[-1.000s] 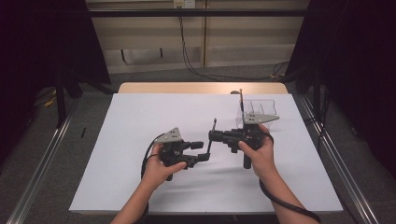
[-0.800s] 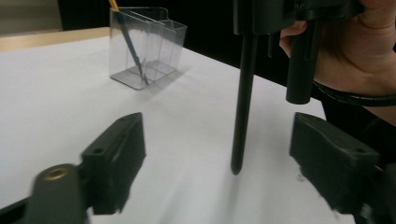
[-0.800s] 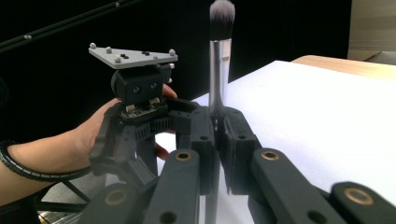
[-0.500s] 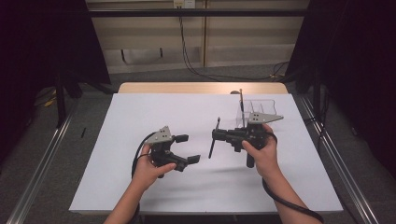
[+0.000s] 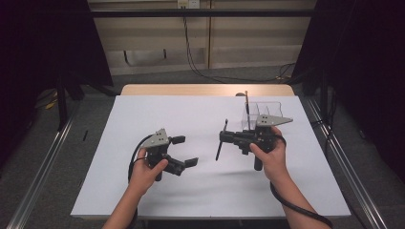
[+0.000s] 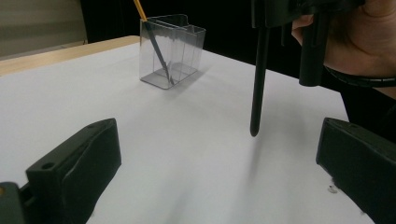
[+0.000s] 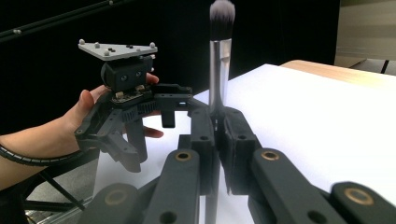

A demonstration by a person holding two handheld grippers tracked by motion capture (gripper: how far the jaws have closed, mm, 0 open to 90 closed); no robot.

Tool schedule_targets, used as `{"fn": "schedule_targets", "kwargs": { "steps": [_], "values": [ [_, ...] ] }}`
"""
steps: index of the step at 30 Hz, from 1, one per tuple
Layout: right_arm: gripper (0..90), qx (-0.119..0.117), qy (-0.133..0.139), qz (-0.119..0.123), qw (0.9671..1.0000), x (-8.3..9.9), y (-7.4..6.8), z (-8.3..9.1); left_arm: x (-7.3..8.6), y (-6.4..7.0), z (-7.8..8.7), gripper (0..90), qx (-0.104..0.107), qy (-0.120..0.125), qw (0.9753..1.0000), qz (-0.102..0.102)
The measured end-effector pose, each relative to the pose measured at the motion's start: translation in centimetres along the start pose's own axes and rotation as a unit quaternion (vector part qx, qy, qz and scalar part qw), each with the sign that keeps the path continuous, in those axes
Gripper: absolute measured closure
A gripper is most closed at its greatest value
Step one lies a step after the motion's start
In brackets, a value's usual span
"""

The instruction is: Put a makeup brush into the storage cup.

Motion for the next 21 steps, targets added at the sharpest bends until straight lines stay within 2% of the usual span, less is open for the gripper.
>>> {"fn": "schedule_targets", "kwargs": {
  "steps": [12,21],
  "values": [
    [85.0,0.015,0.004,0.006,0.9999,-0.2,0.8,0.5,0.5,-0.5,1.7,0.0,-0.008,-0.004,1.0,-0.004],
    [85.0,0.018,0.006,0.01,0.9998,-0.3,0.9,0.8,0.7,-1.0,2.7,0.0,-0.019,-0.002,0.9998,-0.006]
  ]
}}
Point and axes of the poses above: each handheld gripper's, and its own axes: z roughly backward along the jaws, x roughly out of its underside, y roughly to its right, the point moved 9 cm from there along -z, roughly forward along the jaws, and after that the axes turned 1 degree about -y, right-handed, at the moved point
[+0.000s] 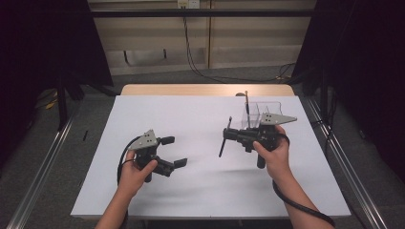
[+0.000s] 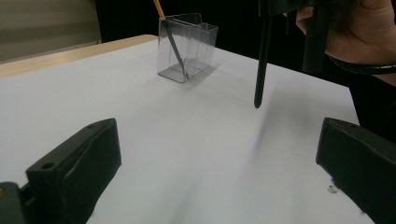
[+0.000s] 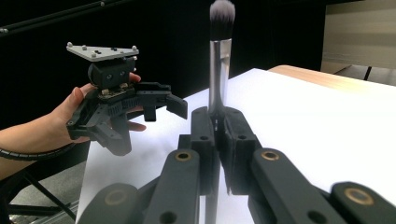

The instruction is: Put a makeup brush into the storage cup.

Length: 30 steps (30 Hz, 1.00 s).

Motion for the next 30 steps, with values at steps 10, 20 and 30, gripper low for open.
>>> {"fn": "schedule_targets", "kwargs": {
  "steps": [10,20,30],
  "values": [
    [85.0,0.004,0.004,0.003,1.0,-0.3,0.2,0.4,0.4,-0.7,1.3,0.0,-0.014,-0.001,0.9999,0.004],
    [85.0,0.005,0.006,0.003,1.0,-0.4,0.3,0.5,0.9,-1.0,2.5,0.0,-0.023,-0.007,0.9997,0.003],
    [85.0,0.006,0.006,0.007,0.9999,-0.6,0.3,0.4,1.6,-1.4,3.8,0.0,-0.038,-0.011,0.9992,0.004]
  ]
}}
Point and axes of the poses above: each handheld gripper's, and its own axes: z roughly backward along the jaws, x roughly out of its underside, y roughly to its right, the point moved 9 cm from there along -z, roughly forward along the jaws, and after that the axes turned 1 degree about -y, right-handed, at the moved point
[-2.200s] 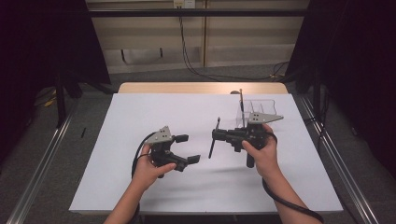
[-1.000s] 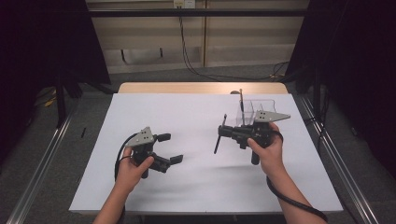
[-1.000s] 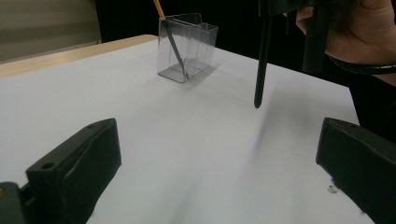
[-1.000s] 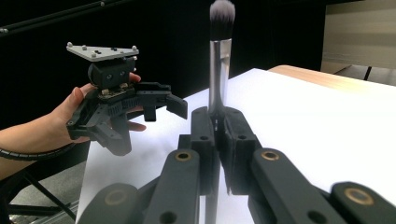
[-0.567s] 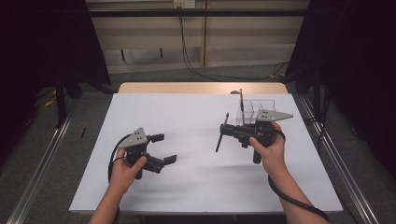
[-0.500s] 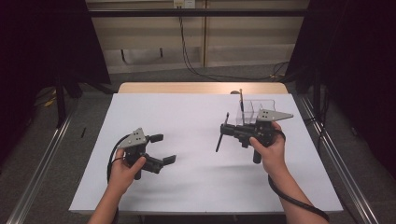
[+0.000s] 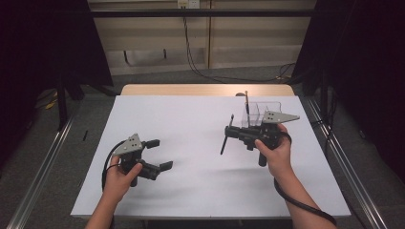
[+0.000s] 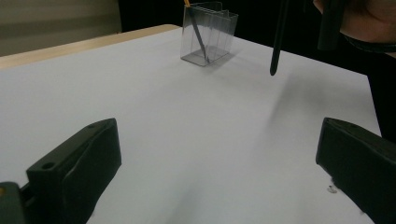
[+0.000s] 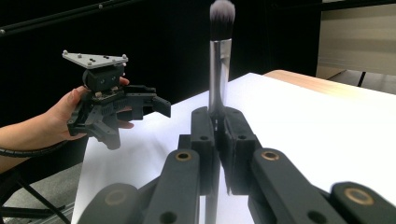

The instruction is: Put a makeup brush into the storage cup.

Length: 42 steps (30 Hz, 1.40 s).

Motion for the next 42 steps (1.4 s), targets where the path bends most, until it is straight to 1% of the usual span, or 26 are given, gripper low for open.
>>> {"fn": "schedule_targets", "kwargs": {
  "steps": [5,6,7,9,11,17,19,20,22,24,28,29,34,36,38,39,41,42],
  "values": [
    [85.0,0.002,0.001,0.0,1.0,-0.1,0.1,0.1,0.3,-0.3,0.6,0.0,-0.005,-0.002,1.0,0.001],
    [85.0,0.003,0.001,0.001,1.0,-0.1,0.2,0.1,0.3,-0.4,0.7,0.0,-0.007,-0.004,1.0,-0.002],
    [85.0,0.004,0.001,0.001,1.0,-0.1,0.2,0.2,0.3,-0.4,0.8,0.0,-0.011,-0.003,0.9999,-0.001],
    [85.0,0.003,0.003,0.001,1.0,-0.2,0.3,0.2,0.5,-0.6,1.1,0.0,-0.011,-0.004,0.9999,0.0],
    [85.0,0.006,0.002,0.001,1.0,-0.2,0.3,0.3,0.8,-0.7,1.3,0.0,-0.017,-0.007,0.9998,0.001],
    [85.0,0.01,0.003,-0.003,0.9999,-0.1,0.7,0.4,0.9,-0.8,1.9,0.0,-0.021,-0.005,0.9998,0.003],
    [85.0,0.011,0.003,-0.001,0.9999,-0.2,0.8,0.4,0.9,-0.9,2.2,0.0,-0.025,-0.004,0.9997,0.0],
    [85.0,0.011,0.003,-0.001,0.9999,-0.2,0.8,0.4,0.9,-0.9,2.3,0.0,-0.028,0.0,0.9996,0.003],
    [85.0,0.012,0.002,0.0,0.9999,-0.3,0.9,0.5,0.9,-1.0,2.6,0.0,-0.03,0.0,0.9995,0.001],
    [85.0,0.014,0.003,0.001,0.9999,-0.3,1.0,0.5,1.0,-1.1,2.8,0.0,-0.035,0.001,0.9994,0.004],
    [85.0,0.014,0.004,0.001,0.9999,-0.4,1.1,0.5,1.3,-1.3,3.2,0.0,-0.041,-0.001,0.9991,0.005],
    [85.0,0.016,0.003,0.001,0.9999,-0.4,1.2,0.5,1.3,-1.3,3.2,0.0,-0.041,0.001,0.9991,0.007],
    [85.0,0.019,0.003,0.003,0.9998,-0.5,1.5,0.8,1.5,-1.4,3.5,0.0,-0.045,-0.003,0.999,0.002],
    [85.0,0.022,0.001,0.004,0.9997,-0.5,1.8,0.9,1.6,-1.4,3.7,0.0,-0.048,-0.001,0.9989,0.005],
    [85.0,0.025,0.0,0.005,0.9997,-0.7,2.0,1.0,1.7,-1.5,3.9,0.0,-0.051,-0.004,0.9987,0.003],
    [85.0,0.026,0.0,0.005,0.9997,-0.8,2.1,1.1,1.7,-1.5,3.9,0.0,-0.05,-0.003,0.9988,0.004],
    [85.0,0.028,-0.001,0.007,0.9996,-0.9,2.2,1.2,1.8,-1.5,4.2,0.0,-0.055,-0.005,0.9985,0.006],
    [85.0,0.029,-0.001,0.009,0.9995,-1.0,2.3,1.3,1.8,-1.5,4.3,0.0,-0.053,-0.003,0.9986,0.005]
  ]
}}
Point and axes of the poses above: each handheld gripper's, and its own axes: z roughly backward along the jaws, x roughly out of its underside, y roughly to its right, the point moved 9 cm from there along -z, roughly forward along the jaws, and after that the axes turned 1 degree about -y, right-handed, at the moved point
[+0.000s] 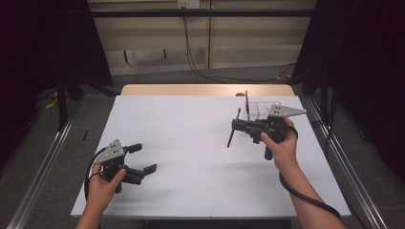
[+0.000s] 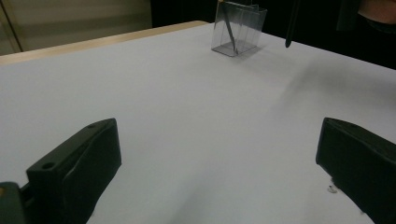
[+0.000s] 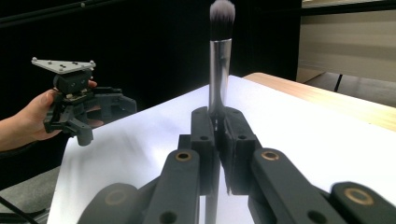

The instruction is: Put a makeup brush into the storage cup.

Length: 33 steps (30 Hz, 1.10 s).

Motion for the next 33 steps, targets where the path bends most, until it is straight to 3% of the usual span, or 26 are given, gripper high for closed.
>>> {"fn": "schedule_targets", "kwargs": {
  "steps": [10,33],
  "values": [
    [85.0,0.011,-0.003,0.002,0.9999,-0.5,1.0,0.3,0.5,-0.4,1.3,0.0,-0.011,0.0,0.9999,0.003],
    [85.0,0.05,-0.012,0.013,0.9986,-2.6,3.5,1.6,0.7,-0.2,1.4,0.1,-0.012,0.001,0.9999,-0.002]
  ]
}}
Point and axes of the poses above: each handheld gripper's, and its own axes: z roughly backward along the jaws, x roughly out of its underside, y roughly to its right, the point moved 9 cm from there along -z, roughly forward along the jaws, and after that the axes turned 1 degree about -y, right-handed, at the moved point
